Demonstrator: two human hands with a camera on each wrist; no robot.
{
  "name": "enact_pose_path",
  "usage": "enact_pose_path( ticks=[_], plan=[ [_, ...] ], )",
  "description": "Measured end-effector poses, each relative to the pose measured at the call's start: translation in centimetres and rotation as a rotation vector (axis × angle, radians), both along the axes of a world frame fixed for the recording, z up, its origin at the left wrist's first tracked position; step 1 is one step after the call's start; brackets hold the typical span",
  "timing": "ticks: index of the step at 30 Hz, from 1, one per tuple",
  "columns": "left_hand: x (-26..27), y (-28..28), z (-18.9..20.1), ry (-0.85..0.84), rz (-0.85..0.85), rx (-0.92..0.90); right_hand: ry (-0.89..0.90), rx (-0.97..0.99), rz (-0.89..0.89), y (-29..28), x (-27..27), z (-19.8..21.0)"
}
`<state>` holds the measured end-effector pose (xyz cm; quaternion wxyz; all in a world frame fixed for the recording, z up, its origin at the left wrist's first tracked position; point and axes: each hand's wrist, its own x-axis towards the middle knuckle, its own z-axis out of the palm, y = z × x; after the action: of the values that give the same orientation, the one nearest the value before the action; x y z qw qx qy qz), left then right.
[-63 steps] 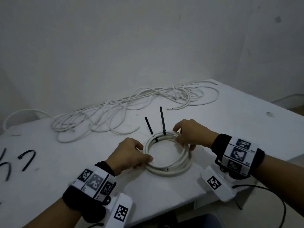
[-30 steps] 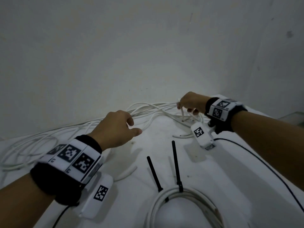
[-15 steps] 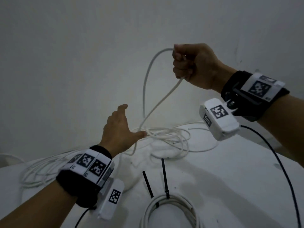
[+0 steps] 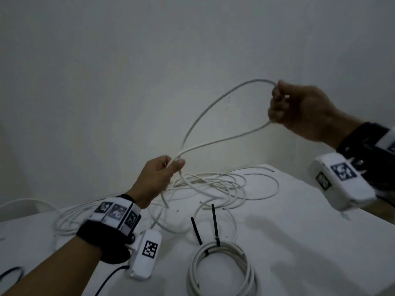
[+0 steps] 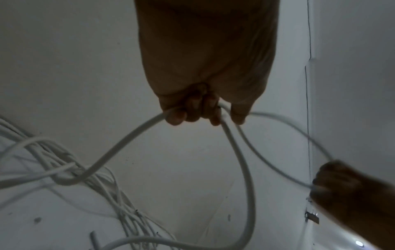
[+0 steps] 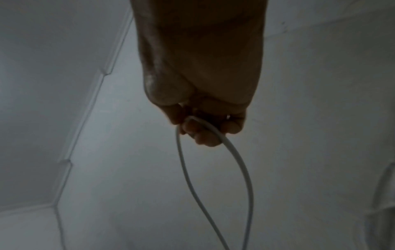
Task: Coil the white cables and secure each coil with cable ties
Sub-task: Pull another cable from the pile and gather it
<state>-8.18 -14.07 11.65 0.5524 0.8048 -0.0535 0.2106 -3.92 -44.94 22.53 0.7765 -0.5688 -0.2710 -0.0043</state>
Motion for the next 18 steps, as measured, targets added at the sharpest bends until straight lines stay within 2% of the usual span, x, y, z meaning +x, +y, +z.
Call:
enact_pose_path(
  ticks=[3,5,8,10,12,13,15,18],
  plan=[
    [-0.6,0.0,1.8,-0.147,0.111,0.033,0.238,-0.183,-0.125,-0.6,-0.6,-4.7],
    [-0.9,-0.1,3.4,-0.219,0.153,0.031,0.321,-0.353,-0.209,-0.6,-1.2,-7.3],
    [-1.5,-0.4,5.9,-0.255,0.169,0.044,0.186,-0.74,-0.463,-0.2,-1.9,-9.2],
    [-2.0,-0.6,7.0,-0.263,0.147,0.065,-0.104,-0.848,-0.612,0.6,-3.1,-8.7],
    [-2.8,-1.2,7.8,-0.283,0.094,0.064,-0.372,-0.811,-0.553,2.5,-5.0,-7.4],
    [-3.2,-1.5,8.1,-0.295,0.062,0.061,-0.417,-0.786,-0.472,3.6,-5.7,-6.9],
    [-4.0,-2.5,8.7,-0.321,-0.019,0.044,-0.394,-0.758,-0.331,6.0,-6.1,-5.9],
    [-5.3,-3.4,9.6,-0.353,-0.135,-0.012,-0.391,-0.72,-0.234,8.9,-5.6,-4.6]
  ],
)
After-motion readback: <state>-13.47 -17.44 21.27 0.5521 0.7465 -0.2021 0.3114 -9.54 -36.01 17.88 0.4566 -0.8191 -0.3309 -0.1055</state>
